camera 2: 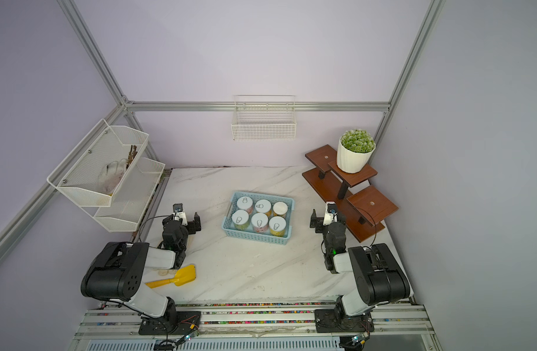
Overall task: Put the canned food in the basket
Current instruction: Reset both arms
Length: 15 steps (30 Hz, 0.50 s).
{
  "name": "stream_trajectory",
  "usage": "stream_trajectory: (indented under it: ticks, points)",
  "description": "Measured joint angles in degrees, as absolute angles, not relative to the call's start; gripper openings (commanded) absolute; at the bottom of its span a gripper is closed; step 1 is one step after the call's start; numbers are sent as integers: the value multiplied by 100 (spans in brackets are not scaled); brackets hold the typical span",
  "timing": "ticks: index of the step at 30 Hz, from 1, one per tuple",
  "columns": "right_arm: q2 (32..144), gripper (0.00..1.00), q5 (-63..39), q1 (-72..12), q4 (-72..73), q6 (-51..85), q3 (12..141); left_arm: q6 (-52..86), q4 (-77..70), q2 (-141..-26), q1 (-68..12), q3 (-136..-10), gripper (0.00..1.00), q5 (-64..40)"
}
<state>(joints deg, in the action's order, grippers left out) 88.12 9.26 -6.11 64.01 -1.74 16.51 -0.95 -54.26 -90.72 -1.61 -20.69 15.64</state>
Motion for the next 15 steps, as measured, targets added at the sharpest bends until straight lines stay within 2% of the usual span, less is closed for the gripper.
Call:
stream_trajectory:
  ticks: [15]
  points:
    - [8991,99,1009,-532,6462,-54,1717,-62,-5258,-9072,-152,-2069,100,1516]
